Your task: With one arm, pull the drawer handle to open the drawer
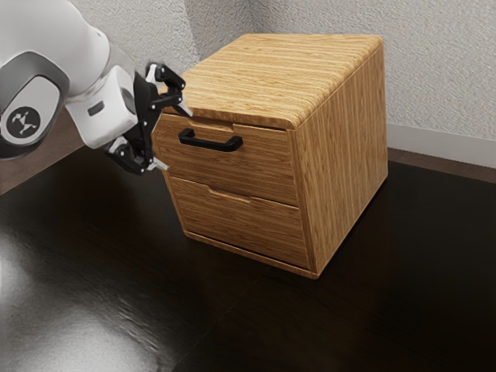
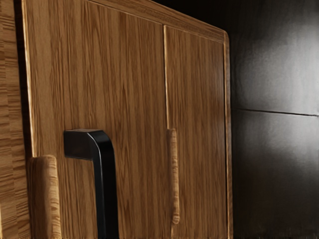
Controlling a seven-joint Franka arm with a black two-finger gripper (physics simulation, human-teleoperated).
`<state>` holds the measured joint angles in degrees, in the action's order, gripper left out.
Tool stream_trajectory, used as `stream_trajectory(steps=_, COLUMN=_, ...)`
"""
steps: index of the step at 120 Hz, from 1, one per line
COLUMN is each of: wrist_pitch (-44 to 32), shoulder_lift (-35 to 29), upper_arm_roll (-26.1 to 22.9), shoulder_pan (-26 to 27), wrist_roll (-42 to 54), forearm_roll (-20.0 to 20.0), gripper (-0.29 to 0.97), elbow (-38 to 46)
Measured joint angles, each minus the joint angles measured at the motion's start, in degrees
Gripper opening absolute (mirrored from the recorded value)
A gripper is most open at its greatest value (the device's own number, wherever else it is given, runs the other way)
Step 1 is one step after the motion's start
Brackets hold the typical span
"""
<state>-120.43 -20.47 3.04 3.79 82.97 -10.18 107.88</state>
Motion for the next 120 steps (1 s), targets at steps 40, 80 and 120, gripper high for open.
stream_trajectory(steps=40, wrist_pitch=0.7, shoulder_lift=5.6, upper_arm_roll=0.0, shoulder_pan=-0.1, wrist_roll=3.9, forearm_roll=-1.0, gripper=0.65, elbow=-4.1)
stream_trajectory(steps=80, wrist_pitch=8.8, shoulder_lift=8.2, upper_arm_roll=0.0, shoulder_pan=-0.1, wrist_roll=5.6, forearm_roll=-1.1, gripper=0.65, elbow=-8.6)
stream_trajectory(steps=120, wrist_pitch=11.8, shoulder_lift=12.8, upper_arm_roll=-0.5, shoulder_pan=-0.7, wrist_roll=6.4, forearm_roll=-1.1, gripper=0.65, elbow=-15.2)
